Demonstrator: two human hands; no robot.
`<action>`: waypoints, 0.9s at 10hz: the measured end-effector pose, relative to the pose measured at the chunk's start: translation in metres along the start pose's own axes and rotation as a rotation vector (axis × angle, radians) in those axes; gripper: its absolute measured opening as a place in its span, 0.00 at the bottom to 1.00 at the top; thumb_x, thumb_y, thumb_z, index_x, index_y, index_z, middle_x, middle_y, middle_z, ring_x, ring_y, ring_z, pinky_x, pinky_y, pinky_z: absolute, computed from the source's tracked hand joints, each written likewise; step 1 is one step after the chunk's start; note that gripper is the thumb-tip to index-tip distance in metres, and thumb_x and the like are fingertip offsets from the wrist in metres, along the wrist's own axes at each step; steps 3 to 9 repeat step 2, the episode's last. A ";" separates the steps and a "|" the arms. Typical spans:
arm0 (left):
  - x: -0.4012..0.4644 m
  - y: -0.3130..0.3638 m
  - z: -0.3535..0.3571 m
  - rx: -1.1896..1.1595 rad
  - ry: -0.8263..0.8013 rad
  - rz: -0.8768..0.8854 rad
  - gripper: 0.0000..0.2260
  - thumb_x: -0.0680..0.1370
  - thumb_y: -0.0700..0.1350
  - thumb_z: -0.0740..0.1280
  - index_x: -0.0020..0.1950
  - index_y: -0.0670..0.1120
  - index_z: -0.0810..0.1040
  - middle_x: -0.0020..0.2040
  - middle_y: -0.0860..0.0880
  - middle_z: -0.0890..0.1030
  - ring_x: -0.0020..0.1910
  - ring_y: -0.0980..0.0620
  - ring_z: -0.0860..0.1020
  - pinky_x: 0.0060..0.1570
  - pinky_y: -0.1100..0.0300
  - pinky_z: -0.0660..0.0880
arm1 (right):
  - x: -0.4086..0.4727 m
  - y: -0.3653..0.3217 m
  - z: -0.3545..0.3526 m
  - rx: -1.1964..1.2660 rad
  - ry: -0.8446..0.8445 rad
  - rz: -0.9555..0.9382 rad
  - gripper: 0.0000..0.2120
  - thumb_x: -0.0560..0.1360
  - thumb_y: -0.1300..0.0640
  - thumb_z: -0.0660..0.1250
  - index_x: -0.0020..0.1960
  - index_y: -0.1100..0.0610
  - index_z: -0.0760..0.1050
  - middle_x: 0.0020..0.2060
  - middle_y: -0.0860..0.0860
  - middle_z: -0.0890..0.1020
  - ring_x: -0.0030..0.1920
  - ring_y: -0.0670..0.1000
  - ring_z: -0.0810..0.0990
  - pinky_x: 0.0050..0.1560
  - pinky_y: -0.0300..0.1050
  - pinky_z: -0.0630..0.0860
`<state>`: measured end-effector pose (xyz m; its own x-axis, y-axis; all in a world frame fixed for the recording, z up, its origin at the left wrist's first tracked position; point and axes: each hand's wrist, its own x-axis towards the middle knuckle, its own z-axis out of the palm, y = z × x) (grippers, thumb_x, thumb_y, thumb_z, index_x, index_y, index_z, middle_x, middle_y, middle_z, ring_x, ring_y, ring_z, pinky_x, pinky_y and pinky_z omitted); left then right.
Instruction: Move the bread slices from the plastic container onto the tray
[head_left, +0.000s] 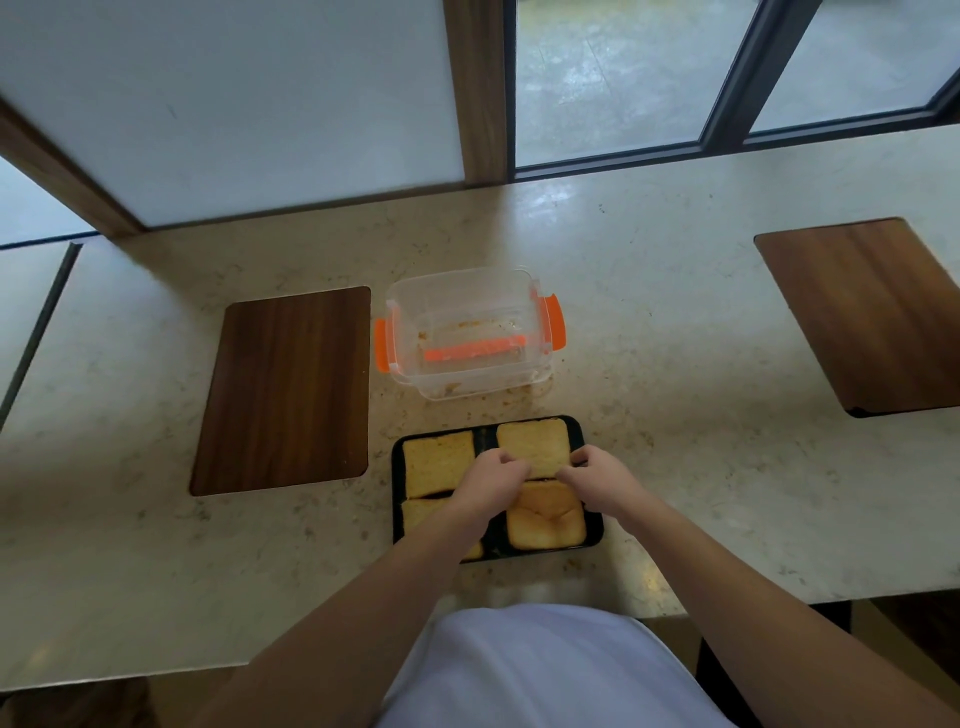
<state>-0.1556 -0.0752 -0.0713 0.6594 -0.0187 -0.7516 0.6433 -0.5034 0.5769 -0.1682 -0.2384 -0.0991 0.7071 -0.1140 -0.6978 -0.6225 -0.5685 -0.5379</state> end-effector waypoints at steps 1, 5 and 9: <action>-0.002 -0.003 -0.005 -0.028 -0.039 -0.018 0.01 0.78 0.49 0.64 0.48 0.53 0.75 0.50 0.53 0.76 0.48 0.54 0.75 0.50 0.53 0.78 | -0.003 -0.001 0.002 0.005 0.000 0.026 0.26 0.75 0.50 0.66 0.70 0.58 0.69 0.52 0.52 0.80 0.50 0.52 0.80 0.49 0.51 0.81; 0.003 -0.005 -0.017 -0.049 -0.045 -0.024 0.07 0.80 0.48 0.64 0.56 0.50 0.77 0.51 0.53 0.76 0.50 0.52 0.77 0.48 0.55 0.80 | -0.002 -0.006 0.004 -0.021 0.031 0.019 0.28 0.74 0.51 0.66 0.71 0.59 0.68 0.53 0.53 0.79 0.48 0.51 0.80 0.46 0.50 0.81; 0.003 -0.005 -0.017 -0.049 -0.045 -0.024 0.07 0.80 0.48 0.64 0.56 0.50 0.77 0.51 0.53 0.76 0.50 0.52 0.77 0.48 0.55 0.80 | -0.002 -0.006 0.004 -0.021 0.031 0.019 0.28 0.74 0.51 0.66 0.71 0.59 0.68 0.53 0.53 0.79 0.48 0.51 0.80 0.46 0.50 0.81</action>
